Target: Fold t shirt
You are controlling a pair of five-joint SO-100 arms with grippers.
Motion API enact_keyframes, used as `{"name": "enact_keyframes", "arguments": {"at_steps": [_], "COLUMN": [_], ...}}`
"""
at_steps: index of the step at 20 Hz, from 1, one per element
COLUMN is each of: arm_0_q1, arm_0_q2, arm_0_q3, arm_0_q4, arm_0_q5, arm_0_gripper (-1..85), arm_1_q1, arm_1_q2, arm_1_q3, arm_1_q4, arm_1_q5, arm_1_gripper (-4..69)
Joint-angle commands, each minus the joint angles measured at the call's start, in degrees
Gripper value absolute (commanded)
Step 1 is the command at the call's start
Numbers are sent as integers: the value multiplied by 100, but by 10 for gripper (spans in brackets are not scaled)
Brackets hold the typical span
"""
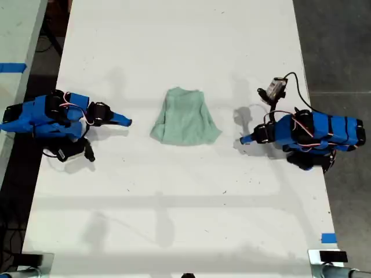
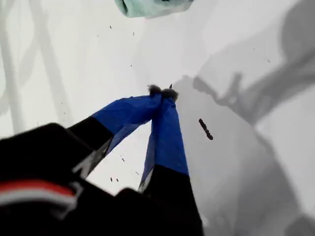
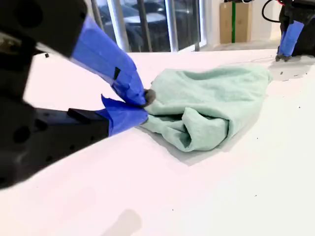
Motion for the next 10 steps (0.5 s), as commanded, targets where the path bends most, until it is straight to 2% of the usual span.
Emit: {"name": "enact_keyframes", "arguments": {"at_steps": [1, 10], "arm_0_q1": [-79, -62], "arm_0_q2": [35, 35], "arm_0_q3": [-26, -35], "arm_0_q4": [35, 62], "arm_0_q5": [-62, -97], "arm_0_gripper": [-1, -1], "arm_1_q1": [9, 9], "arm_1_q2": [105, 105], "arm_1_q3": [308, 308], "arm_1_q4": [62, 88], "arm_1_q5": [88, 114], "arm_1_gripper": [-27, -27]}}
